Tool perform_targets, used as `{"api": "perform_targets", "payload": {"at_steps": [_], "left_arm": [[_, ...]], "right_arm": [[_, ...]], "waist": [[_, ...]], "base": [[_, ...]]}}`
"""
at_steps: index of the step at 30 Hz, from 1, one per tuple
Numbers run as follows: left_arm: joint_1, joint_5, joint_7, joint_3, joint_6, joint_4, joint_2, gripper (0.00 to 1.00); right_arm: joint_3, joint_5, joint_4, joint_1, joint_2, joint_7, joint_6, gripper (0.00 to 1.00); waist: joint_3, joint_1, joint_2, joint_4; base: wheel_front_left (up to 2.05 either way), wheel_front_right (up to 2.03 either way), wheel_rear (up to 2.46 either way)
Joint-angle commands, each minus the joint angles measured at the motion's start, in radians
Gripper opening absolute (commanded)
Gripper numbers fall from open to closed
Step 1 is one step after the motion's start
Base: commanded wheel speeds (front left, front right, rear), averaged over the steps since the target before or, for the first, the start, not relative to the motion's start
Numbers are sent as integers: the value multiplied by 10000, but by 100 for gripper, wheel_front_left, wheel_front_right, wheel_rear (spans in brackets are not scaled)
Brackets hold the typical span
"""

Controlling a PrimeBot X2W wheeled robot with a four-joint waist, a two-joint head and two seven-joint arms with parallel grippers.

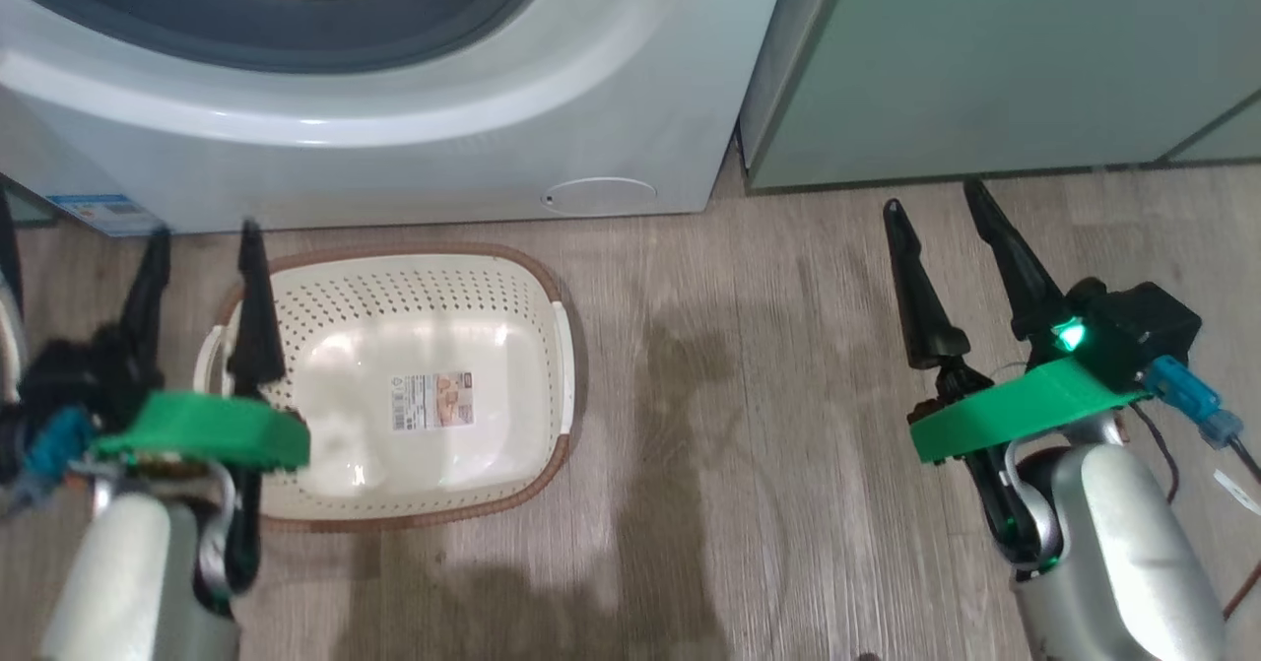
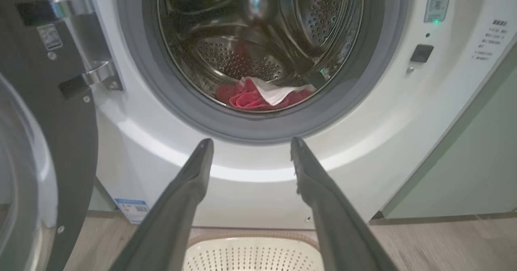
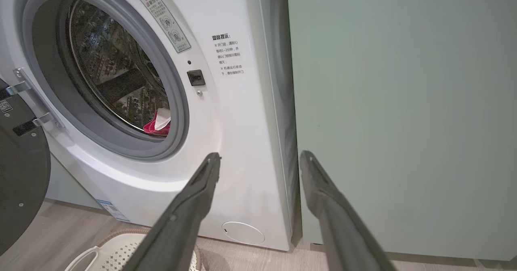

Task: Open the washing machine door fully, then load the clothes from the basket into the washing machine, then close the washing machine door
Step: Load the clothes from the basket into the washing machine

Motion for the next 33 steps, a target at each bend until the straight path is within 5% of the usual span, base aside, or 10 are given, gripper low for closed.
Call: {"api": "perform_targets", "payload": {"at_steps": [1, 16, 33], "left_arm": [[-730, -80, 92, 375, -115, -242, 415, 100], [-5721, -406, 2297, -238, -1610, 3114, 1810, 100], [-9589, -300, 4287, -873, -2109, 6087, 3855, 100]], "right_arm": [[298, 71, -388, -101, 11, -53, 0, 100], [1199, 808, -273, -764, 11, -630, 0, 100], [1898, 1947, -237, -1181, 11, -940, 0, 100]], "waist": [[194, 0, -1, -94], [1952, 0, -1, -1552], [3444, 0, -1, -3073]], "base": [[0, 0, 0], [0, 0, 0], [0, 0, 0]]}}
